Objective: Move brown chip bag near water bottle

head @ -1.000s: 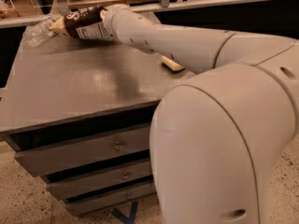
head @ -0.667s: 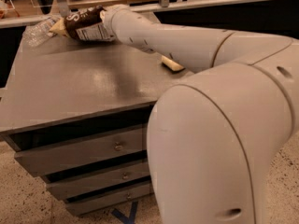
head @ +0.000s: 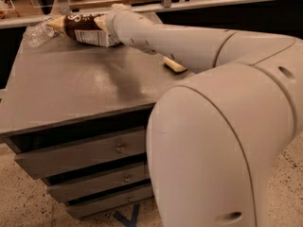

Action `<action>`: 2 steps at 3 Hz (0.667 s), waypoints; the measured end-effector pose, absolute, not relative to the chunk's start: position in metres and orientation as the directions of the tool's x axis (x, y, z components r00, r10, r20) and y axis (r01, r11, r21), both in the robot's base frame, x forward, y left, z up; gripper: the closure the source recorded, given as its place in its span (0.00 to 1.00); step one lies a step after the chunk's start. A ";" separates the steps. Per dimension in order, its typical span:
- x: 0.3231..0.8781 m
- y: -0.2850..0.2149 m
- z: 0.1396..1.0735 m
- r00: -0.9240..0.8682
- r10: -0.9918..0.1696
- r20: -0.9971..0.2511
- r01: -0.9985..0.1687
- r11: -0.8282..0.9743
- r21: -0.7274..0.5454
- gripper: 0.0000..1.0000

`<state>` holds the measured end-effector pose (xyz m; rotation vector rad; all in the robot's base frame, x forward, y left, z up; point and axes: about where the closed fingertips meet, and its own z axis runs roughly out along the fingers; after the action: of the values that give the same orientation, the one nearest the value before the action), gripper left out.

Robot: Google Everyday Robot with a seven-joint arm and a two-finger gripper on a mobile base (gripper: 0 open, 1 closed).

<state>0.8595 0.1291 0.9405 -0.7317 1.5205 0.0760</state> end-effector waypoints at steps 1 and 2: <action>0.857 0.128 0.941 0.089 -0.390 -0.917 -0.481 0.789 -0.382 0.00; 0.847 0.111 0.947 0.079 -0.396 -0.915 -0.474 0.793 -0.383 0.00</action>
Offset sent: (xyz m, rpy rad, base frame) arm -0.0279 -0.0436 0.0158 -0.0127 0.0188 -0.0321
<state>0.8468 0.1113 0.9473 -0.7255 1.5340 0.0673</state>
